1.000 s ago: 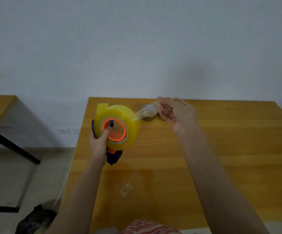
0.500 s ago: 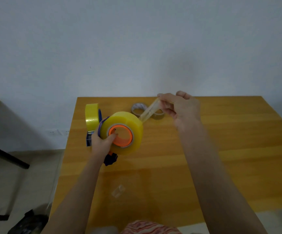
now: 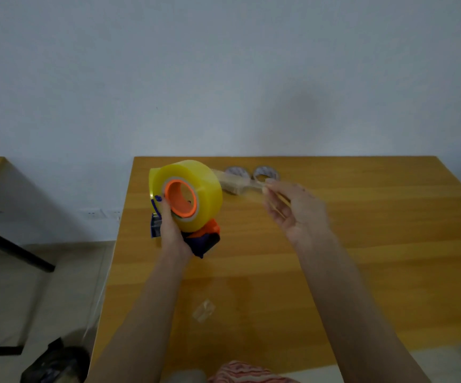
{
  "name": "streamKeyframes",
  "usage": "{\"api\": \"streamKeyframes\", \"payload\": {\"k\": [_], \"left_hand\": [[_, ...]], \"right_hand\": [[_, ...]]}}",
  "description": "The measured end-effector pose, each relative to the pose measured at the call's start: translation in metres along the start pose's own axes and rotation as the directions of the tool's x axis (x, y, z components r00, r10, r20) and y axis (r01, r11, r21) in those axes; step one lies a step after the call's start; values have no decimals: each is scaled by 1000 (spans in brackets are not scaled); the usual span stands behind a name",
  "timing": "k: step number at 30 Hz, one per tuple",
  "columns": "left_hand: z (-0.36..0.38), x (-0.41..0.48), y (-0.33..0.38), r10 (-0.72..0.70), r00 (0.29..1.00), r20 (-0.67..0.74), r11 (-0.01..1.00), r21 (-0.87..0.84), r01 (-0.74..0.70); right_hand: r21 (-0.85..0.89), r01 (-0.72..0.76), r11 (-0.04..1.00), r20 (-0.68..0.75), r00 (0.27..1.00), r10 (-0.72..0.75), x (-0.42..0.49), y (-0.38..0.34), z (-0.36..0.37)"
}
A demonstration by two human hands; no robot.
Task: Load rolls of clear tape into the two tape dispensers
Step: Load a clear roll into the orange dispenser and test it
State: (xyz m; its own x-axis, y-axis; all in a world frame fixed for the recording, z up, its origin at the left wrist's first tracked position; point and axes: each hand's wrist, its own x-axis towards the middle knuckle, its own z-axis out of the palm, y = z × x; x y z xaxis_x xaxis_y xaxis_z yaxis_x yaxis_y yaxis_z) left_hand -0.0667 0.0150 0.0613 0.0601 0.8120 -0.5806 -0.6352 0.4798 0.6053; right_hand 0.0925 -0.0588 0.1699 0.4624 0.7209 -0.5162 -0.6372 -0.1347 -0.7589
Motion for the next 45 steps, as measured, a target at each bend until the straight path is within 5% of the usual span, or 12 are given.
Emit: {"api": "streamKeyframes", "payload": {"k": [14,28,45], "left_hand": [[10,12,5,-16,1000,2,944,-328,16],[-2,18,12,9,998,69,961,-277,10],[-2,7,21,-124,983,137,959,-238,154]], "right_hand": [[-17,-259,966,-60,964,258,-17,63,-4],[6,-359,933,-31,933,359,-24,85,-12],[-26,-341,940,-27,940,340,-38,107,-15]]}}
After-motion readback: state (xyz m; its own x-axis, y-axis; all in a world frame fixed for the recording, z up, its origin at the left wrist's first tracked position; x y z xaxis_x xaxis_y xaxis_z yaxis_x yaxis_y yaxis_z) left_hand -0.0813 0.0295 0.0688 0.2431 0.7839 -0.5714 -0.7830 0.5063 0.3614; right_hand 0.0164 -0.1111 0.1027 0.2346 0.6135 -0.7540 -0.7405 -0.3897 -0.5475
